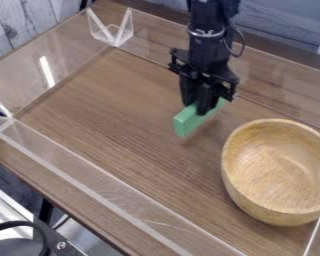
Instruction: Remove the green block from inside the brown bowl and put it on the table
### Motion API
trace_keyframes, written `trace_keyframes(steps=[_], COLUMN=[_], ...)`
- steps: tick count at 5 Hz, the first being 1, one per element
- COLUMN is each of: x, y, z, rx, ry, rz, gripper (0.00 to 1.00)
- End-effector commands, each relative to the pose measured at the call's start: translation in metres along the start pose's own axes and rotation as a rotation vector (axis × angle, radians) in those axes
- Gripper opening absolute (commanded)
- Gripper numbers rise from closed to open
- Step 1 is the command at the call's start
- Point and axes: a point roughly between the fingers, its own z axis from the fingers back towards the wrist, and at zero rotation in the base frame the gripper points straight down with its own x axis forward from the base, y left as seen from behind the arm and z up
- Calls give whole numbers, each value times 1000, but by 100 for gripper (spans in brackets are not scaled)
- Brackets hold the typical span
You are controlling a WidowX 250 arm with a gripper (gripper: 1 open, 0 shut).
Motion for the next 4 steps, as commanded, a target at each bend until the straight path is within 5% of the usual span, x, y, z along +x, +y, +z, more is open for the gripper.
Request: trace_keyframes(steps=[1, 4], x=[7, 4], y=[9, 43], z=[27, 2], rx=[21, 44], ry=[-87, -23], rz=[20, 112], gripper=[0, 0])
